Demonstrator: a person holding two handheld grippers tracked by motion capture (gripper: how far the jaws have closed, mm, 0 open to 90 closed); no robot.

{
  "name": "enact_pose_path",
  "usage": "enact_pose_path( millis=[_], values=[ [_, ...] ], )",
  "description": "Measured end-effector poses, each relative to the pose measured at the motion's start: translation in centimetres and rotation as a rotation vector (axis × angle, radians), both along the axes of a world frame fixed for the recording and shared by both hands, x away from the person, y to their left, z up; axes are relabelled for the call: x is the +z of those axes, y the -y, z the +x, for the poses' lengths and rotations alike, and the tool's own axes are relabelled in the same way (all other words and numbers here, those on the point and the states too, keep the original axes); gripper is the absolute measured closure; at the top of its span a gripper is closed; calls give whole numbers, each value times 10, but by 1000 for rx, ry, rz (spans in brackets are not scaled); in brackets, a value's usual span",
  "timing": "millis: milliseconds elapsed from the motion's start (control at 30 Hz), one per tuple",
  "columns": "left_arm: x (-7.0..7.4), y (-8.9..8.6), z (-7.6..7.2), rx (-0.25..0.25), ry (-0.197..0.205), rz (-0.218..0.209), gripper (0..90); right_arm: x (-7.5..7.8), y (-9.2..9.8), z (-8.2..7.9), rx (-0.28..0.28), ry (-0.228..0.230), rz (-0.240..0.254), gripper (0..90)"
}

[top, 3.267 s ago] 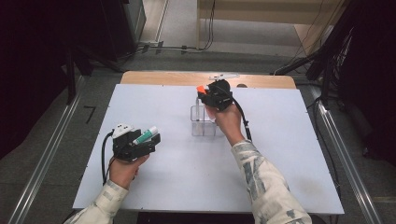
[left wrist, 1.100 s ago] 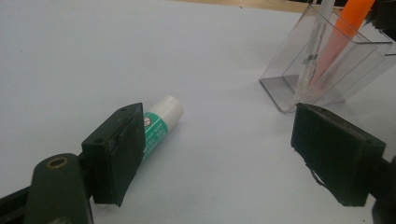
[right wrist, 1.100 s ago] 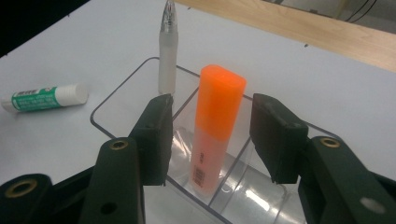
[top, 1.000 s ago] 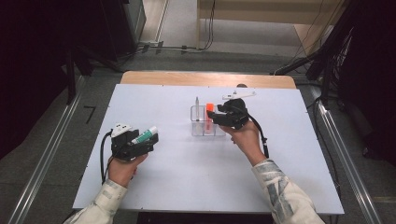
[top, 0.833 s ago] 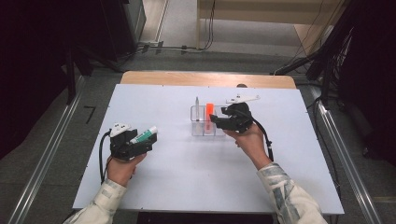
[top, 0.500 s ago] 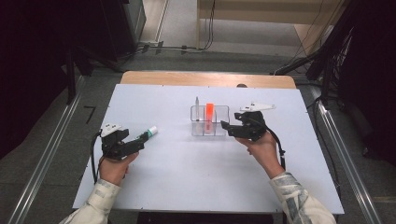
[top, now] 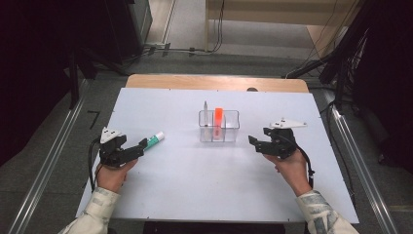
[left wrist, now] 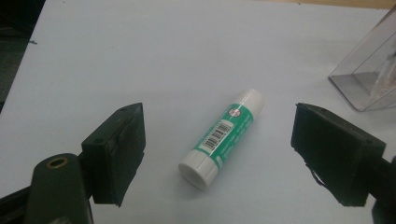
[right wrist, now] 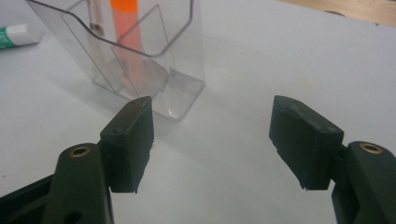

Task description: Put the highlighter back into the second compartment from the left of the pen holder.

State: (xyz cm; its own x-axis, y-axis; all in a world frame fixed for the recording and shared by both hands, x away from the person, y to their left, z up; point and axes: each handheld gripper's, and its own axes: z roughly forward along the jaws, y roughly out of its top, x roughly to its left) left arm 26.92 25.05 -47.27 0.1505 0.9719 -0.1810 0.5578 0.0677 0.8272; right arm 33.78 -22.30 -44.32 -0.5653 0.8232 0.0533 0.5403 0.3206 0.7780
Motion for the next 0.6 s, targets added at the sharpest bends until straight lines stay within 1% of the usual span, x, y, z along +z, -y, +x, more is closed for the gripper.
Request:
enact_pose_path(
  millis=[233,600],
  values=[
    [-2,-3,1,7,-8,-1,182,-10,19,-8,-40,-22,-31,293],
    [-1,-1,0,6,-8,4,182,-15,44,-16,-93,-37,-30,286]
  ],
)
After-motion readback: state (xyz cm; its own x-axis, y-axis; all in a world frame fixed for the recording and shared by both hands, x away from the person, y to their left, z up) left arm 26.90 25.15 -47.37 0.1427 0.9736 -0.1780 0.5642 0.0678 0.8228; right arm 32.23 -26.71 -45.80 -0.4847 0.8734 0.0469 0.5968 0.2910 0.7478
